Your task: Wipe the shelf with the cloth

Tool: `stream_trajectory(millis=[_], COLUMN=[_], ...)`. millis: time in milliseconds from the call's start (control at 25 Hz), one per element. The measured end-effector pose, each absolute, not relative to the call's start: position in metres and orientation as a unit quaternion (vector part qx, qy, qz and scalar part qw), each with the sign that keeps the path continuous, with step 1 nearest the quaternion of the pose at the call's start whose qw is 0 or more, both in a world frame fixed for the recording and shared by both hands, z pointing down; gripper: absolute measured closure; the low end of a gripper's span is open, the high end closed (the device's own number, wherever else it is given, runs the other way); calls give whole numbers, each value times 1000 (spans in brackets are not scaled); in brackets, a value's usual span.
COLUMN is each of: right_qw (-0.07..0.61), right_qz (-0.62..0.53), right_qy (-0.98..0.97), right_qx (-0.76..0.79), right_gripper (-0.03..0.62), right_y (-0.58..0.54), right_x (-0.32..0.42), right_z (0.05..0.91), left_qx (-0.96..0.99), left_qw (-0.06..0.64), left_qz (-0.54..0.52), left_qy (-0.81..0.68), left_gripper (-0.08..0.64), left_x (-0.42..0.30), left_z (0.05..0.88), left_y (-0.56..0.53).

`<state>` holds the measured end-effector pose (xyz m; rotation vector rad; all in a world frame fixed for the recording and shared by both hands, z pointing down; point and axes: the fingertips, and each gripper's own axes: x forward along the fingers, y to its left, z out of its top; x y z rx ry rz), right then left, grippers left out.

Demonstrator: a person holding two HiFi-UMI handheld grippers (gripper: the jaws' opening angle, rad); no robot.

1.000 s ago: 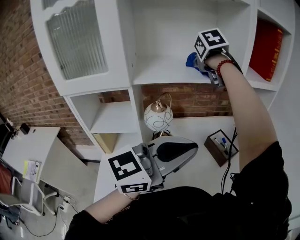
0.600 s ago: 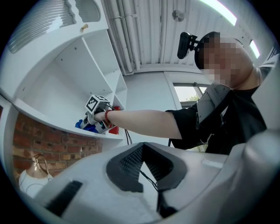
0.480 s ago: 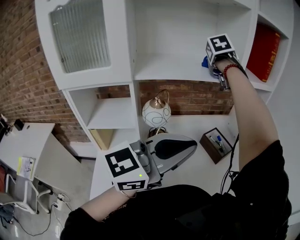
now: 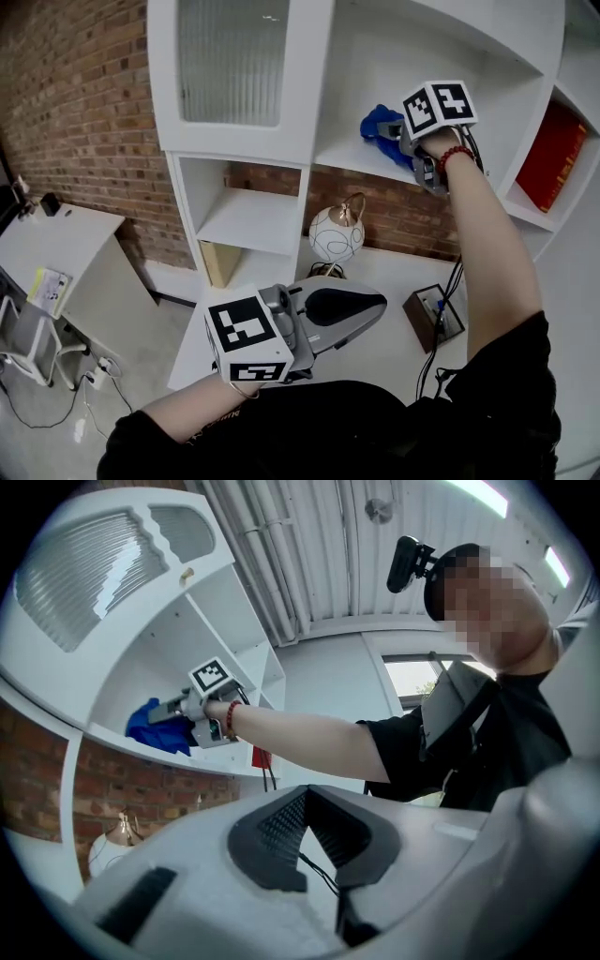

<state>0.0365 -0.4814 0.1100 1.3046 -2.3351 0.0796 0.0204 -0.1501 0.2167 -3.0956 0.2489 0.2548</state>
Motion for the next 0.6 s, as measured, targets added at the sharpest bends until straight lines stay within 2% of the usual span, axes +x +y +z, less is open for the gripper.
stream_trajectory(millis=[80, 200, 360, 600], right_qw=[239, 290, 345, 346], right_qz=[12, -21, -54, -52], right_qy=[-875, -863, -836, -816], right_qx=[421, 413, 423, 461], right_gripper=[445, 449, 451, 453], right_y=[-470, -467, -473, -474], right_x=[-19, -52, -58, -50], right_z=[114, 127, 144, 150], left_qx=[-993, -990, -986, -985], left_qw=[15, 12, 6, -1], left_qz=[77, 81, 88, 87], left_qy=[90, 112, 138, 148], left_gripper=[561, 561, 561, 561], left_x=[15, 3, -10, -7], left_z=[218, 218, 221, 226], left_y=[-149, -149, -149, -146])
